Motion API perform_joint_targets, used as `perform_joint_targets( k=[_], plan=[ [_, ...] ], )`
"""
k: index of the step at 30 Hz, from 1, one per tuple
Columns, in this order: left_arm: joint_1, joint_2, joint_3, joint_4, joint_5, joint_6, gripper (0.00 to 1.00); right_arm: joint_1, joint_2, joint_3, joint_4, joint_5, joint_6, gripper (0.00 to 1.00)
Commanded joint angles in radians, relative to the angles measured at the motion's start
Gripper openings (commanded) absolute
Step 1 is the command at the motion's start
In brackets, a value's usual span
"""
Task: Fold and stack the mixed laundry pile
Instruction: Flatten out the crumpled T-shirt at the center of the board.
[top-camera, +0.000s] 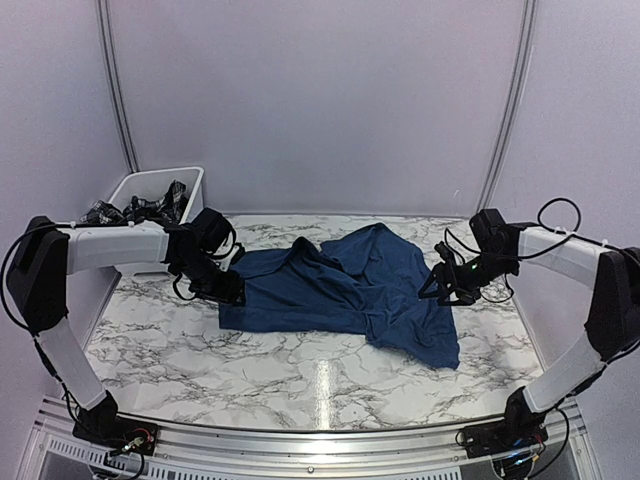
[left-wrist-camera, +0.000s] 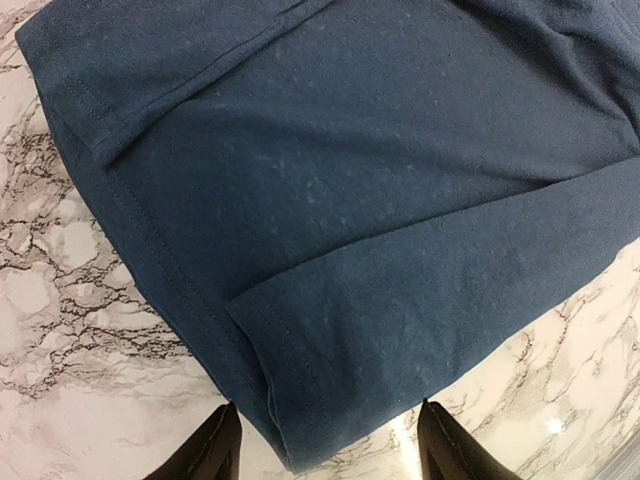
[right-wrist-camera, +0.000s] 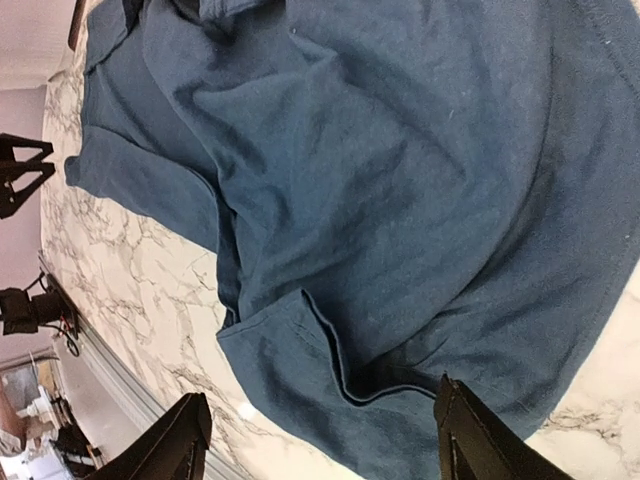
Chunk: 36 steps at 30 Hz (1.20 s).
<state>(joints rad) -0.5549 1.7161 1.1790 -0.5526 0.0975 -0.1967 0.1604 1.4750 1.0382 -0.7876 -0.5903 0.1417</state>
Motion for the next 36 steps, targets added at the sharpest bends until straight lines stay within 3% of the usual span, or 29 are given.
perform_joint_targets(
  k=[1,12,18,21,27,36],
  plan=[
    [0.012,0.000,0.037,-0.020,0.021,0.020,0.63,0.001,0.050,0.029,0.002,-0.047,-0.096,0.72],
    [0.028,0.038,0.051,-0.016,0.034,0.016,0.63,0.065,0.165,-0.021,0.062,-0.124,-0.134,0.68],
    [0.055,0.053,0.063,-0.009,0.044,0.009,0.63,0.113,0.225,-0.020,0.068,-0.099,-0.140,0.61],
    [0.069,0.060,0.065,-0.005,0.042,0.003,0.63,0.118,0.235,-0.022,0.068,-0.093,-0.139,0.51],
    [0.116,0.060,0.021,0.053,0.058,-0.021,0.59,0.118,0.226,-0.020,0.052,-0.039,-0.123,0.00],
    [0.135,0.121,0.043,0.083,0.167,-0.034,0.44,0.099,0.214,-0.022,0.050,0.039,-0.093,0.00]
  ],
)
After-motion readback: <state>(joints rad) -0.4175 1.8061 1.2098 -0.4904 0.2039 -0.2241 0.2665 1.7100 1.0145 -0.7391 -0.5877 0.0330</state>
